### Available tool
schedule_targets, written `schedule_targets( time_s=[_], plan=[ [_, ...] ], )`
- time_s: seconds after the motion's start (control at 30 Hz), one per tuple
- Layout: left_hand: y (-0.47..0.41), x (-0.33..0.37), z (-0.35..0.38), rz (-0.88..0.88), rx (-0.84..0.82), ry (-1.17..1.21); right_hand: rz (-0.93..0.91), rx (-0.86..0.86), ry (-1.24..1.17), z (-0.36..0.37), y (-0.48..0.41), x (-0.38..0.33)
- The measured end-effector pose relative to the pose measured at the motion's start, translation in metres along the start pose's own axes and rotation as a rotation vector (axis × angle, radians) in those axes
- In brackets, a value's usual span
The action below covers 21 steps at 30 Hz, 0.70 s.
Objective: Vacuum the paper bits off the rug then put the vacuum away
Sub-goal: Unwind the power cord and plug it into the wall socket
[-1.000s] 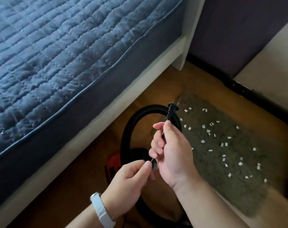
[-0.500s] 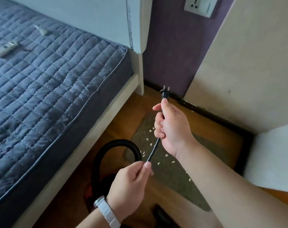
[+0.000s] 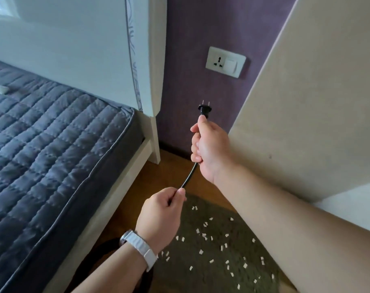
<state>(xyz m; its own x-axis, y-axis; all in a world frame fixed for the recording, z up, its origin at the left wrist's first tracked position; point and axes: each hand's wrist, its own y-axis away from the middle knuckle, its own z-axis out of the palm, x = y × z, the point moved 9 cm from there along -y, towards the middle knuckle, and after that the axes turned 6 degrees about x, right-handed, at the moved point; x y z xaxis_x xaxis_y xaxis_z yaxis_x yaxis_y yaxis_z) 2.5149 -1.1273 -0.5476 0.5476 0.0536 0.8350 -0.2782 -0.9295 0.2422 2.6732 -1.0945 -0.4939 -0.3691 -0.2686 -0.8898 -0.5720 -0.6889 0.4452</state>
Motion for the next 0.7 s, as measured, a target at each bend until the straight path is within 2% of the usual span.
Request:
schedule_targets(
  time_s=[0.23,0.37,0.6,0.7],
  plan=[
    [-0.095,0.032,0.003,0.123,-0.039,-0.018,-0.005,0.156,-0.014,0.006,-0.091,-0.025],
    [-0.137,0.056,0.007,0.189,-0.049,-0.015,-0.022,0.187,0.013,0.007,-0.132,-0.048],
    [-0.191,0.101,0.014,0.527,-0.004,-0.216,-0.03,0.205,0.141,0.006,-0.186,-0.069],
    [-0.213,0.116,0.019,0.589,-0.048,-0.26,-0.028,0.242,0.171,0.002,-0.205,-0.074]
  ],
)
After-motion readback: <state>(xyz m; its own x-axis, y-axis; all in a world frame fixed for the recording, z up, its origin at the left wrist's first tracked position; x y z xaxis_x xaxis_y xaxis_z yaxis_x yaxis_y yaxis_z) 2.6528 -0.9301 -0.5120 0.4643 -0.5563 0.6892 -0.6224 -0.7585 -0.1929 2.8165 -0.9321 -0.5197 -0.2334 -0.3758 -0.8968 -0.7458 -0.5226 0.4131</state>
